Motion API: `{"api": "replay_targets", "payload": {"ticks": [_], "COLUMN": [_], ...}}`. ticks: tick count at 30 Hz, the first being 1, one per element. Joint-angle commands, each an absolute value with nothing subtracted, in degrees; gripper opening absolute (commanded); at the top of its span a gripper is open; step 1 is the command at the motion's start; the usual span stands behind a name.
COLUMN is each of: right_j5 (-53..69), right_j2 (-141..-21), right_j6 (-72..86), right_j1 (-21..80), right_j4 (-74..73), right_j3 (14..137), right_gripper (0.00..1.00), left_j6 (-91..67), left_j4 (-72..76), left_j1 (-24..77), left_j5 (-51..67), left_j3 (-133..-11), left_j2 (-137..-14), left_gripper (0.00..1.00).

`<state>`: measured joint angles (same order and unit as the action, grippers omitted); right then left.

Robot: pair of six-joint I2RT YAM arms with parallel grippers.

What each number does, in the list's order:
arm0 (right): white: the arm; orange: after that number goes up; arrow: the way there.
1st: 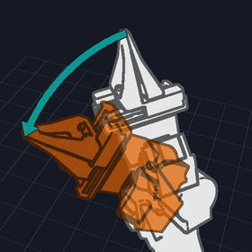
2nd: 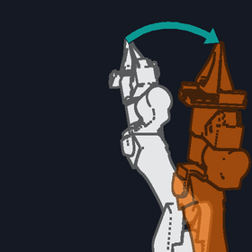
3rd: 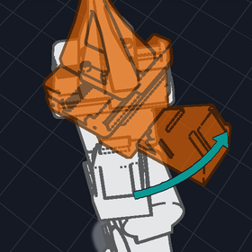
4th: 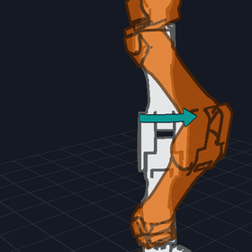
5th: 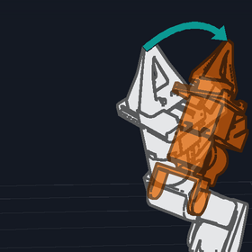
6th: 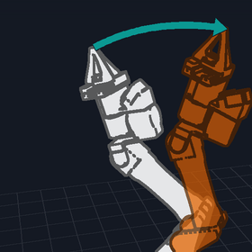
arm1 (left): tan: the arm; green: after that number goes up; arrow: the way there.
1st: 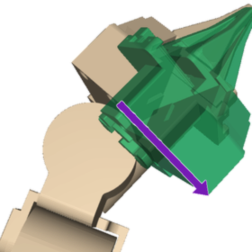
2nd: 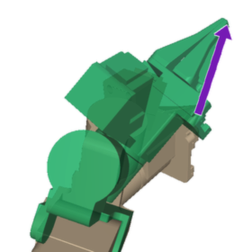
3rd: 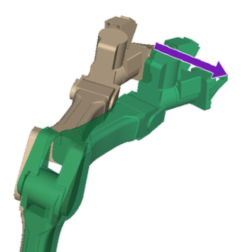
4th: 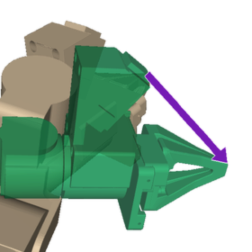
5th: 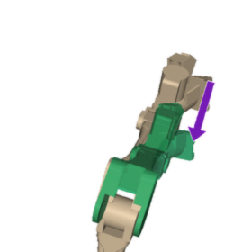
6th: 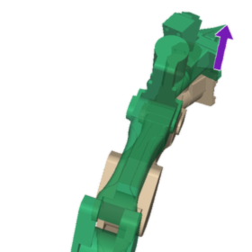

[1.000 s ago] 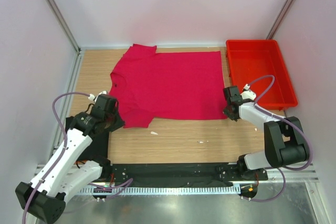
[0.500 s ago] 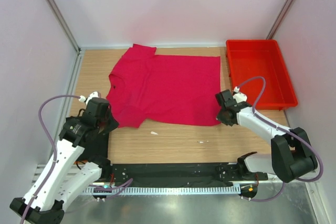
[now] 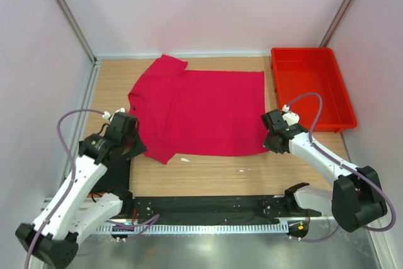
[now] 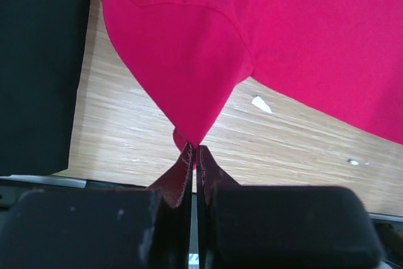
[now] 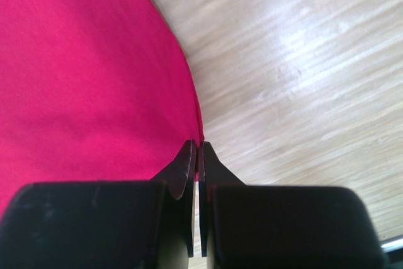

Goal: Fold and stack the t-shirts
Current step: Fold the tshirt

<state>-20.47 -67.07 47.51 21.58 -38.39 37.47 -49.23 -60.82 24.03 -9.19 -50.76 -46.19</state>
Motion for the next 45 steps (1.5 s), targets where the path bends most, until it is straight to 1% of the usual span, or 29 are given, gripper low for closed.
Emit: {"api": "replay_targets", "payload": {"ticks": [1, 6, 11, 12, 13, 22, 34, 45], "right_j5": [-21.1, -15.57, -10.91, -8.46, -7.65, -1.76, -0.79, -0.79], "right_j2": [-68.46, -72.76, -80.32, -83.29, -84.8, -90.52, -102.29, -106.7], "right_j6": [43.51, 39.56, 34.02, 31.58, 29.81, 25.4, 23.12, 22.76], "right_j1": [19.96, 15.83, 12.75, 11.79, 11.6, 9.41, 6.5, 5.36], "right_j4": [-37.71, -36.39, -35.86, -36.21, -36.21, -36.47, -39.55, -40.87], "right_j3": [42.18, 46.4, 52.81, 56.74, 57.65, 64.07, 75.93, 80.85], "right_gripper": [0.04, 0.04, 0.05, 0.05, 0.05, 0.06, 0.06, 0.07], "left_j6": [-45.89, -40.8, -38.15, -36.93, -36.65, -35.33, -34.19, -33.05], "left_j4": [-56.69, -53.36, -52.91, -51.87, -51.77, -49.13, -48.08, -47.99], "left_j1": [24.17, 23.99, 22.24, 21.19, 20.31, 14.95, 12.31, 10.55], "left_j5": [-9.49, -10.19, -10.55, -10.11, -9.76, -8.0, -7.74, -7.74], "left_j3": [-56.05, -62.39, -71.17, -73.98, -75.83, -79.62, -88.06, -91.93], "left_j2": [-51.66, -62.28, -71.35, -75.72, -76.72, -81.47, -89.55, -95.01], "left_gripper": [0.0, 0.0, 0.0, 0.0, 0.0, 0.0, 0.0, 0.0]}}
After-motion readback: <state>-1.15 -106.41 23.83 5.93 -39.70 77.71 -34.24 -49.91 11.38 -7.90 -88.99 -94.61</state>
